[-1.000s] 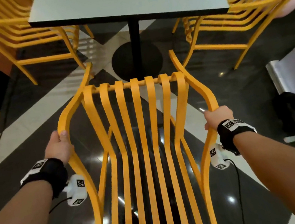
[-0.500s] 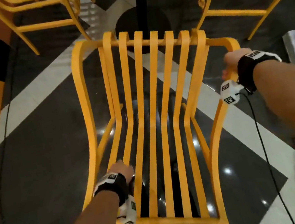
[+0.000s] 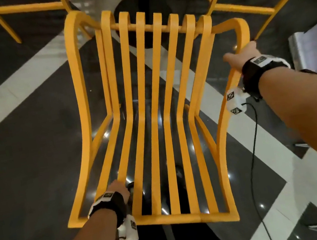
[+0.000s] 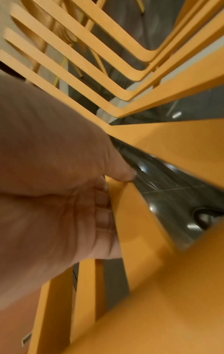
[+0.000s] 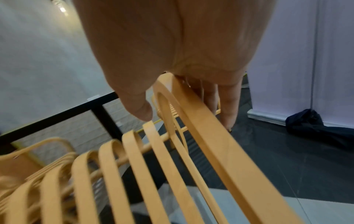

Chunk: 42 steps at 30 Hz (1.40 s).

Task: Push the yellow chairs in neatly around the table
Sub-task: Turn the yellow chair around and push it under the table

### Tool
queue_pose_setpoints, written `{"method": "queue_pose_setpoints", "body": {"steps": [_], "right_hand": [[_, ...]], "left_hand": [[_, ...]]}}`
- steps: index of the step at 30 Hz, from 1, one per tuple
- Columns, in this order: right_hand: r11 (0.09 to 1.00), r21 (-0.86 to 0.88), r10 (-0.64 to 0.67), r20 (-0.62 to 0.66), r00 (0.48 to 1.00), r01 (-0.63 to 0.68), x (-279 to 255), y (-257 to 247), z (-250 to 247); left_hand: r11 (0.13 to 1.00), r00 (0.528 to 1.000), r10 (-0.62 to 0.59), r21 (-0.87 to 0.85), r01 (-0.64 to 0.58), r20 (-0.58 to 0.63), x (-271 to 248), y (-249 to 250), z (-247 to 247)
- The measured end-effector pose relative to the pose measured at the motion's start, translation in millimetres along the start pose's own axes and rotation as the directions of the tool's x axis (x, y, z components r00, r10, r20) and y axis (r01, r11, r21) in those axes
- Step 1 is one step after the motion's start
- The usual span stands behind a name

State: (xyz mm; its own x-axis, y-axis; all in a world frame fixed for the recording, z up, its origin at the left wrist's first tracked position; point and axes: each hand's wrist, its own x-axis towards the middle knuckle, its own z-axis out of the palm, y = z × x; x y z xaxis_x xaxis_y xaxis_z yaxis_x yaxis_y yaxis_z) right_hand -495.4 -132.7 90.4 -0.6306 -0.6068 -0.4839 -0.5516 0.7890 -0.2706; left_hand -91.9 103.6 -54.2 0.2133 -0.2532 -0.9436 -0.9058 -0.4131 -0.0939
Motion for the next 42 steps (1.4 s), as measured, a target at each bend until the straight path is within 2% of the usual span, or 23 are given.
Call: {"method": "queue_pose_setpoints", "body": {"steps": [3,5,6,8,9,10,11,13,16,19,23,24,26,29,32,37,42], "right_hand": [[0.988,-0.088,-0.125,0.065,0.99,0.131,-55,28,19],[0.943,-0.19,-0.222,0.253,0.942,0.273,-97,56,36],[0.903,-0.235,-0.252,0.387,0.887,0.359,-120,69,45],[0.816,-0.307,-0.209,0.634,0.745,0.49,-161,92,59],[0.771,-0.332,-0.172,0.713,0.679,0.543,-182,101,65],[0.727,-0.364,-0.131,0.76,0.637,0.583,-200,107,69],[0.683,-0.39,-0.114,0.778,0.618,0.617,-213,111,71],[0.64,-0.429,-0.134,0.755,0.642,0.638,-230,114,71],[0.669,-0.44,-0.219,0.654,0.724,0.599,-226,102,60],[0.68,-0.405,-0.293,0.614,0.733,0.611,-210,82,46],[0.672,-0.401,-0.349,0.57,0.744,0.623,-203,52,27],[0.674,-0.402,-0.363,0.549,0.752,0.619,-201,47,23],[0.695,-0.403,-0.352,0.532,0.77,0.595,-197,41,16],[0.666,-0.456,-0.356,0.502,0.788,0.591,-188,29,2],[0.624,-0.459,-0.403,0.504,0.764,0.633,-183,30,-7],[0.587,-0.468,-0.433,0.507,0.745,0.66,-190,26,-18],[0.573,-0.446,-0.455,0.526,0.719,0.688,-202,14,-21]], "left_hand": [[0.985,0.998,0.062,0.161,-0.063,0.014,-16,11,-22],[0.969,0.995,0.102,0.227,-0.101,0.006,-28,16,-35],[0.961,0.994,0.112,0.255,-0.105,-0.011,-32,20,-42],[0.938,0.983,0.179,0.308,-0.157,-0.042,-47,25,-60],[0.928,0.976,0.209,0.327,-0.178,-0.059,-54,28,-70],[0.913,0.97,0.235,0.357,-0.197,-0.067,-63,31,-80],[0.896,0.959,0.27,0.386,-0.22,-0.082,-72,34,-91],[0.87,0.932,0.339,0.419,-0.261,-0.125,-86,38,-110],[0.858,0.893,0.413,0.405,-0.315,-0.18,-111,44,-134],[0.834,0.839,0.502,0.372,-0.407,-0.208,-134,36,-148],[0.767,0.741,0.569,0.555,-0.322,-0.357,-152,19,-166],[0.776,0.739,0.561,0.549,-0.312,-0.373,-155,21,-173],[0.807,0.768,0.526,0.497,-0.318,-0.364,-165,28,-184],[0.825,0.765,0.523,0.45,-0.342,-0.377,-178,38,-200],[0.833,0.761,0.516,0.436,-0.339,-0.393,-181,38,-202],[0.854,0.79,0.478,0.413,-0.316,-0.383,-193,34,-208],[0.836,0.769,0.515,0.418,-0.355,-0.378,-191,23,-219]]}}
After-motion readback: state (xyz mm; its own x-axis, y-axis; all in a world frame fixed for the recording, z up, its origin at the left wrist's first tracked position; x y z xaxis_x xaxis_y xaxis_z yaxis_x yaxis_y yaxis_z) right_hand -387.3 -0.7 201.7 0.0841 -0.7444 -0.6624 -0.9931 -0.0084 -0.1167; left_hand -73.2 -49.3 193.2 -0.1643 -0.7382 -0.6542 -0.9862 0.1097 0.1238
